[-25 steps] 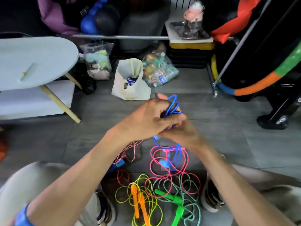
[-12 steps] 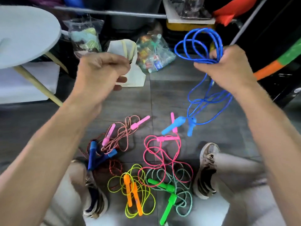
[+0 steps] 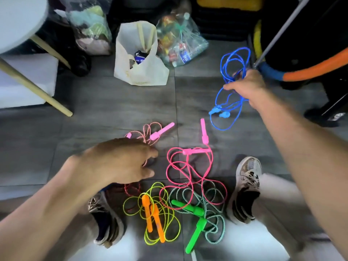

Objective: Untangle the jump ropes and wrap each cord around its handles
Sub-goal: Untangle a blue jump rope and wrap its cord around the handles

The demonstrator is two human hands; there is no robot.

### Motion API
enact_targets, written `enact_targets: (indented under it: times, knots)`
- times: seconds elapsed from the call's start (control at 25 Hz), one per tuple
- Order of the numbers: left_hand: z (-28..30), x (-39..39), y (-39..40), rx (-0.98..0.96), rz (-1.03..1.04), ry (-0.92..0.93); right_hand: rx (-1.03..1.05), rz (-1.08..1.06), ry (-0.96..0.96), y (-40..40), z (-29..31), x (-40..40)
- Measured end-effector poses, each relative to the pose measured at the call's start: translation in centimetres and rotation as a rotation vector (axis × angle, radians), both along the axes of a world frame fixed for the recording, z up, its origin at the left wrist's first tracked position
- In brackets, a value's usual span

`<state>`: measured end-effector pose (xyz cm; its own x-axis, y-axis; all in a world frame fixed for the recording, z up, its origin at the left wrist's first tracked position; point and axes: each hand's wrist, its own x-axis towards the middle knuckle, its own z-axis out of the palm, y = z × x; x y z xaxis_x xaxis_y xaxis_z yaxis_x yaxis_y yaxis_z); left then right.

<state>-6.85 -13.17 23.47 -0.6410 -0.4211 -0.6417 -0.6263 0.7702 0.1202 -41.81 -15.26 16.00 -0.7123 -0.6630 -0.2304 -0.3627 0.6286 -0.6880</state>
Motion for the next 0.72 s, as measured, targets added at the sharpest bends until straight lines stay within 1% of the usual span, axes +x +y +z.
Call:
enact_targets:
  times: [0.08,0.16,0.24,0.32,0.36,0.4,0.48,0.56,0.64,0.68,0.72]
  knots:
    - [-2.1,-0.6,-0.3,0.01,0.015,0.063,0.167,-0.052,0.067,0.9,-4.1,-0.2]
    - [-4.8,-1.1,-0.2,0.049,0.034,0.14,0.247,-0.131,0.058,4.4,-8.4,2.1]
    - [-7.8,-0.7,0.7,0.117,0.001,0.12,0.246,-0.193,-0.115,10.2,-13.5,6.5]
    - [-10.2,0.5,2.1,0.179,-0.092,-0.003,0.367,-0.315,-0.319,17.9,-21.0,10.5]
    - [-10.8,1.0,2.8,0.183,-0.13,-0.044,0.438,-0.359,-0.403,22.0,-24.7,12.5]
    - [-11.1,1.5,3.4,0.179,-0.152,-0.045,0.484,-0.44,-0.505,25.7,-27.7,14.7]
    - [-11.3,2.2,4.2,0.198,-0.14,0.062,0.505,-0.646,-0.811,30.9,-29.7,19.1]
    - [-11.1,2.9,4.8,0.231,-0.086,0.134,0.464,-0.712,-0.96,33.1,-29.4,22.7]
    - [-11.3,4.0,5.0,0.239,-0.063,0.112,0.472,-0.744,-0.955,33.6,-29.8,24.5]
    - [-11.5,4.6,5.0,0.243,-0.043,0.094,0.527,-0.733,-0.897,33.7,-30.7,24.4]
    - [-11.7,5.1,4.8,0.252,-0.011,0.072,0.569,-0.674,-0.824,33.7,-31.1,24.1]
